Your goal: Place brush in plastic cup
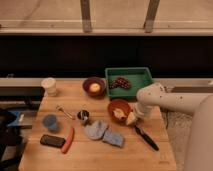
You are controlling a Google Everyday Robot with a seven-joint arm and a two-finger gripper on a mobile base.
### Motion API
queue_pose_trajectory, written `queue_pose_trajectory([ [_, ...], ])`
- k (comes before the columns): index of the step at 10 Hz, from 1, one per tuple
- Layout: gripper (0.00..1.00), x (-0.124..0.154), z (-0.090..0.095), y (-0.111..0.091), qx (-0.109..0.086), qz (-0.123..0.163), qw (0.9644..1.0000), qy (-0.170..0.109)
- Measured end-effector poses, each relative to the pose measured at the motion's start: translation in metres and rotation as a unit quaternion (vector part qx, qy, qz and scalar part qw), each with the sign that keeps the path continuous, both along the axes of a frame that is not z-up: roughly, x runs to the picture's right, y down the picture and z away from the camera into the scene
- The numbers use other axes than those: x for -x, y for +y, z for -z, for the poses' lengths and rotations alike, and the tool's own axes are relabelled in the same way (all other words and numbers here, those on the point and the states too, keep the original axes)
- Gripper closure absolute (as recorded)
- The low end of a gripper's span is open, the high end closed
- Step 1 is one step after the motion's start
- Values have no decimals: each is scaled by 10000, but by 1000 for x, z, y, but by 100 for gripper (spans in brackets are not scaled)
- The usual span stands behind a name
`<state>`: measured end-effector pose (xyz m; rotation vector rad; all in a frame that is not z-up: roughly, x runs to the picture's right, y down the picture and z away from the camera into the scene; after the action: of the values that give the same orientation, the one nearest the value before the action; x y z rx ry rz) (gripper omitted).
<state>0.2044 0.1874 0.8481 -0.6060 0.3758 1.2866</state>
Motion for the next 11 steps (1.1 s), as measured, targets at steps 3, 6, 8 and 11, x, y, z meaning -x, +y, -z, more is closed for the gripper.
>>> queue_pose_trajectory([
  [3,61,5,-2,3,-11,66,10000,-18],
  [6,89,6,-1,7,-47,99,9999,54],
  [8,100,2,1,7,-102,71,9999,120],
  [11,100,-11,7,0,-241,-36,9994,258],
])
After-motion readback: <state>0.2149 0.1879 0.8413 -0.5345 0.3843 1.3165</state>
